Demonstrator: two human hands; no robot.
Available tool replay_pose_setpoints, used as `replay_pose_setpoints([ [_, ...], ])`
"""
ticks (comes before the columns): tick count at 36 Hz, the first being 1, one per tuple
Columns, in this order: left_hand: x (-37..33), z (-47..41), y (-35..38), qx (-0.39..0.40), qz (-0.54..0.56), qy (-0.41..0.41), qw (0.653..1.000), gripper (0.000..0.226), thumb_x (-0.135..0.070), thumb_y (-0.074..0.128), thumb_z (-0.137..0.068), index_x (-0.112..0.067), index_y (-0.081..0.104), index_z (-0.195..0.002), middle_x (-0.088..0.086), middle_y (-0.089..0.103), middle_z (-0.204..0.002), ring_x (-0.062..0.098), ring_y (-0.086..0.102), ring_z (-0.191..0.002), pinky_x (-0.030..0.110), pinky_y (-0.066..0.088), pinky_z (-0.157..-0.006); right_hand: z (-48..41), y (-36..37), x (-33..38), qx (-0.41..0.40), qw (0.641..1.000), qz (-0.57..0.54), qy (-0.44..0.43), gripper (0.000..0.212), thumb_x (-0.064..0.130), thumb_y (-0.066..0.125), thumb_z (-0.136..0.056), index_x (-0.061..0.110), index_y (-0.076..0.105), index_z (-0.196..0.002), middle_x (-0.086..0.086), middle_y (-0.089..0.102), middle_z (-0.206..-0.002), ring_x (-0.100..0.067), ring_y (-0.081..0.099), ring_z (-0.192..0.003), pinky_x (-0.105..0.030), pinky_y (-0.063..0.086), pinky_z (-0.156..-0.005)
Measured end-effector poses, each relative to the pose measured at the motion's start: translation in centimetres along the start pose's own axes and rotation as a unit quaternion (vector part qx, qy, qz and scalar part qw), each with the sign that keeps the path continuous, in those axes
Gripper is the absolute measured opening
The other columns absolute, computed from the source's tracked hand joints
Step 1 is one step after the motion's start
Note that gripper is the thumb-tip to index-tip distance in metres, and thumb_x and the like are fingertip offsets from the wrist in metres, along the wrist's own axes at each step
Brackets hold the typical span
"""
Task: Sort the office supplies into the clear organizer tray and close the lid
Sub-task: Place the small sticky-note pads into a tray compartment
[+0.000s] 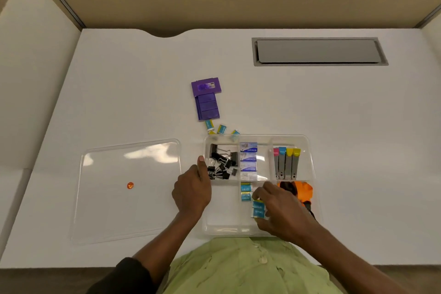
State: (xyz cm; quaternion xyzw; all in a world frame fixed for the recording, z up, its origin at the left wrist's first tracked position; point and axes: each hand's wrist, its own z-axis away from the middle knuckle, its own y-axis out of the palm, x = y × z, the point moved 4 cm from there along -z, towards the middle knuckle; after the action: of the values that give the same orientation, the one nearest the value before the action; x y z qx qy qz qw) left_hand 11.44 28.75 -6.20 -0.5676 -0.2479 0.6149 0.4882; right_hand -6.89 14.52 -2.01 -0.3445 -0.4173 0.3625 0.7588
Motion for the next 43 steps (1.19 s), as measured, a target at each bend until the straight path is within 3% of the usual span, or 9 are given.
replay_pose_setpoints([
  [6, 0.0, 0.0, 0.0, 0.004, 0.001, -0.004, 1.0, 0.072, -0.06, 0.022, -0.109, -0.015, 0.075, -0.09, 0.015, 0.077, -0.095, 0.042, 0.07, -0.094, 0.039, 0.046, -0.075, -1.4, 1.8, 1.1, 0.044, 0.999, 0.024, -0.021, 0.05, 0.033, 0.068, -0.091, 0.021, 0.046, -0.134, -0.003, 0.049, -0.135, -0.02, 0.059, -0.114, -0.032, 0.054, -0.094],
  [15, 0.6, -0.3, 0.7, 0.008, 0.004, -0.011, 1.0, 0.072, -0.062, 0.021, -0.107, -0.015, 0.068, -0.078, 0.013, 0.075, -0.085, 0.04, 0.07, -0.085, 0.045, 0.058, -0.077, -0.5, 3.5, 1.0, -0.007, 0.999, -0.015, 0.045, 0.051, 0.027, 0.072, -0.09, 0.028, 0.048, -0.135, 0.001, 0.043, -0.138, -0.018, 0.052, -0.125, -0.031, 0.054, -0.098],
  [21, 0.5, -0.3, 0.7, 0.001, 0.005, 0.004, 1.0, 0.077, -0.064, 0.015, -0.103, -0.013, 0.067, -0.077, 0.011, 0.075, -0.081, 0.037, 0.07, -0.081, 0.038, 0.053, -0.071, -0.6, 3.9, 1.2, -0.041, 0.995, -0.054, 0.069, 0.051, 0.024, 0.077, -0.085, 0.03, 0.045, -0.124, 0.005, 0.045, -0.132, -0.015, 0.055, -0.118, -0.03, 0.058, -0.091],
  [27, 0.5, -0.3, 0.6, 0.001, -0.004, 0.011, 1.0, 0.08, -0.067, 0.013, -0.101, -0.013, 0.068, -0.08, 0.013, 0.075, -0.084, 0.039, 0.07, -0.084, 0.036, 0.044, -0.069, -0.8, 3.9, 1.3, -0.036, 0.994, -0.058, 0.088, 0.048, 0.03, 0.075, -0.086, 0.027, 0.047, -0.124, 0.005, 0.048, -0.128, -0.013, 0.053, -0.115, -0.029, 0.055, -0.094],
  [36, 0.6, -0.3, 0.5, 0.008, -0.004, -0.006, 1.0, 0.081, -0.069, 0.012, -0.1, -0.013, 0.065, -0.073, 0.009, 0.072, -0.075, 0.034, 0.069, -0.075, 0.036, 0.051, -0.066, -1.1, 2.7, 1.3, 0.0, 0.99, -0.069, 0.121, 0.054, 0.034, 0.074, -0.087, 0.028, 0.044, -0.13, 0.004, 0.047, -0.137, -0.014, 0.052, -0.123, -0.03, 0.053, -0.1],
  [38, 0.7, -0.3, 0.6, 0.006, 0.001, -0.01, 1.0, 0.083, -0.072, 0.009, -0.097, -0.013, 0.062, -0.07, 0.007, 0.07, -0.071, 0.033, 0.067, -0.071, 0.039, 0.056, -0.067, -1.1, 1.0, 1.5, 0.0, 0.989, -0.076, 0.125, 0.042, 0.031, 0.076, -0.086, 0.027, 0.051, -0.12, 0.005, 0.054, -0.128, -0.013, 0.057, -0.116, -0.03, 0.055, -0.096],
  [40, 0.7, -0.3, 0.7, 0.01, 0.003, -0.018, 1.0, 0.081, -0.071, 0.012, -0.099, -0.013, 0.061, -0.069, 0.008, 0.069, -0.071, 0.033, 0.066, -0.071, 0.04, 0.056, -0.068, -1.3, -1.8, 1.8, -0.038, 0.989, -0.079, 0.115, 0.022, 0.029, 0.077, -0.085, 0.029, 0.056, -0.094, 0.012, 0.06, -0.102, -0.006, 0.061, -0.092, -0.023, 0.057, -0.084],
  [43, 0.6, -0.3, 0.5, 0.011, 0.005, -0.026, 1.0, 0.072, -0.063, 0.024, -0.106, -0.013, 0.061, -0.07, 0.01, 0.07, -0.074, 0.035, 0.065, -0.074, 0.039, 0.052, -0.069, -2.6, -6.9, 2.0, -0.135, 0.978, -0.111, 0.111, 0.019, 0.028, 0.079, -0.083, 0.029, 0.061, -0.075, 0.014, 0.063, -0.073, 0.0, 0.06, -0.067, -0.017, 0.052, -0.064],
])
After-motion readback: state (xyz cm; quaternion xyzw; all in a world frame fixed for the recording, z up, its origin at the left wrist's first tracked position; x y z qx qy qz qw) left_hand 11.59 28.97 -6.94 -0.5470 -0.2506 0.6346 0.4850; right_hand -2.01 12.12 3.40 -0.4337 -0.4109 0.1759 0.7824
